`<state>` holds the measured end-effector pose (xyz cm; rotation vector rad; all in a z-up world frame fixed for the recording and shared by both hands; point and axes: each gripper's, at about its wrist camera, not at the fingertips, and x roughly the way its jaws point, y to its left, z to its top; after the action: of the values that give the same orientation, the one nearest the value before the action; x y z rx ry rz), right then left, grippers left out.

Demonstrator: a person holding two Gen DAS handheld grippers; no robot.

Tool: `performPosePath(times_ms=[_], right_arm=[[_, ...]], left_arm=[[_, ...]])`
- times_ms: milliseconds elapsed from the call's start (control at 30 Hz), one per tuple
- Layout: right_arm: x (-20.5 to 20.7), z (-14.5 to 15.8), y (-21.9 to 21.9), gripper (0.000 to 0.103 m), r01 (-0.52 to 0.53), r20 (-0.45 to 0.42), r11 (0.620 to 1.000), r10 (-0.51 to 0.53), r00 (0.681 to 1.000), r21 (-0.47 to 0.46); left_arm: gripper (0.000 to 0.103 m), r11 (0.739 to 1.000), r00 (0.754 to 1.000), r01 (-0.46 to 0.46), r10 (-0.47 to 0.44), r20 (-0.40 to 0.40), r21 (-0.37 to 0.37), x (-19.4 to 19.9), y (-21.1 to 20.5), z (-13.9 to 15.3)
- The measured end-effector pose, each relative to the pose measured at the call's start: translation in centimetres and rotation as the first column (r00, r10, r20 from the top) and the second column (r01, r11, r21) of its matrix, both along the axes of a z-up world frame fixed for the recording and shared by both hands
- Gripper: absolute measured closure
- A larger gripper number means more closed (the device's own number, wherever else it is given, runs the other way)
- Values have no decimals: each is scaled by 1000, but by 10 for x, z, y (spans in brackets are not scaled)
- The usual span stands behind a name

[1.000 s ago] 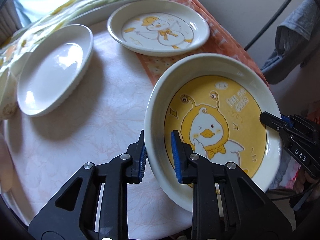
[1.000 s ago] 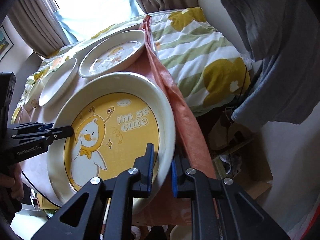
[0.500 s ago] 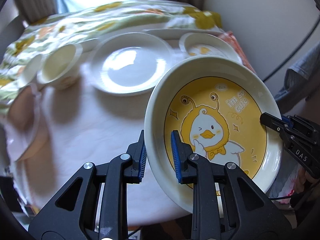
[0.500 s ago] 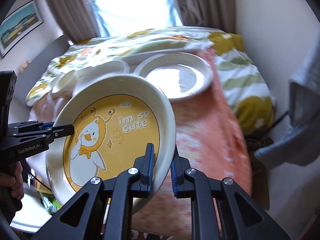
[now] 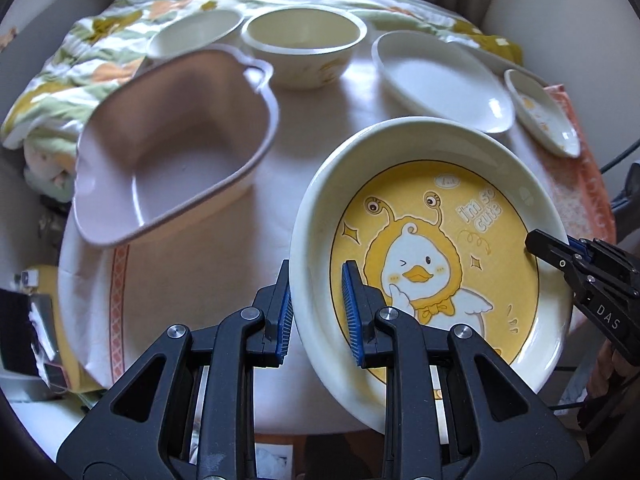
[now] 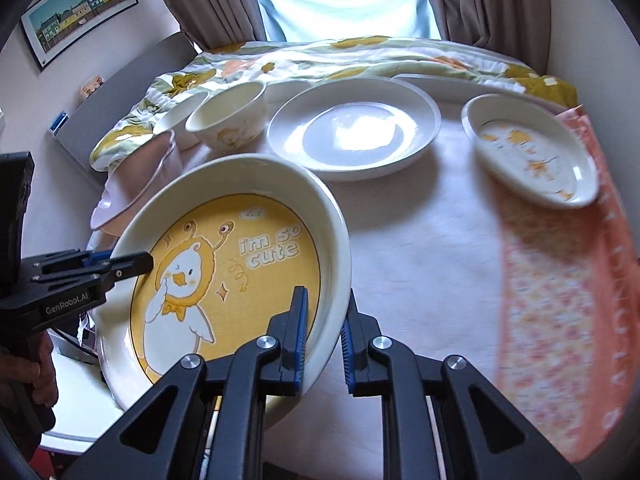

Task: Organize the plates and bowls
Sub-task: 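Lift the yellow duck plate with the right gripper toward the white plate, then lower the yellow duck plate onto the table and open the right gripper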

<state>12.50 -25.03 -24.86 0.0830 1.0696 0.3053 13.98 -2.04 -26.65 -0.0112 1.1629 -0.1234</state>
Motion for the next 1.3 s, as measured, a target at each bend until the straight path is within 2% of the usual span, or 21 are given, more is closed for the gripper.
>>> performPosePath(times_ms=[267, 667, 900, 1000, 1033, 1067, 1100, 1133, 1200, 1300], right_arm=[[3, -18, 25, 89, 16, 6, 1000, -16, 1000, -16], [0, -21, 26, 88, 49, -17, 998, -50, 999, -50], [0, -23, 26, 88, 72, -20, 997, -72, 997, -43], [0, -24, 27, 83, 74, -11, 996, -75, 997, -57], [0, -24, 27, 75, 79, -12, 994, -80, 997, -69], [1, -26, 27, 67, 83, -24, 993, -85, 996, -80], [1, -27, 27, 44, 86, -32, 993, -89, 996, -79], [0, -27, 26, 19, 90, -32, 993, -93, 995, -73], [-2, -27, 23, 7, 105, -27, 993, -107, 994, -54], [-7, -25, 19, 7, 118, -13, 991, -119, 993, -65]], left_arm=[[83, 1000, 1000, 17, -16, 4, -17, -5, 28, -20], [83, 999, 999, 39, -39, 16, 2, -6, 16, -20], [81, 998, 999, 44, -45, 18, 41, -6, 11, -18], [79, 996, 998, 52, -54, 17, 68, -5, 7, -17], [73, 996, 998, 55, -57, 16, 77, -5, 7, -17], [51, 995, 998, 61, -62, 9, 81, -4, 6, -18], [32, 994, 998, 68, -68, 1, 83, -4, 5, -19], [2, 994, 998, 65, -66, 10, 88, -5, 5, -19], [0, 994, 996, 64, -69, 55, 93, -10, 5, -12], [0, 991, 996, 77, -80, 31, 110, -11, 3, -12]])
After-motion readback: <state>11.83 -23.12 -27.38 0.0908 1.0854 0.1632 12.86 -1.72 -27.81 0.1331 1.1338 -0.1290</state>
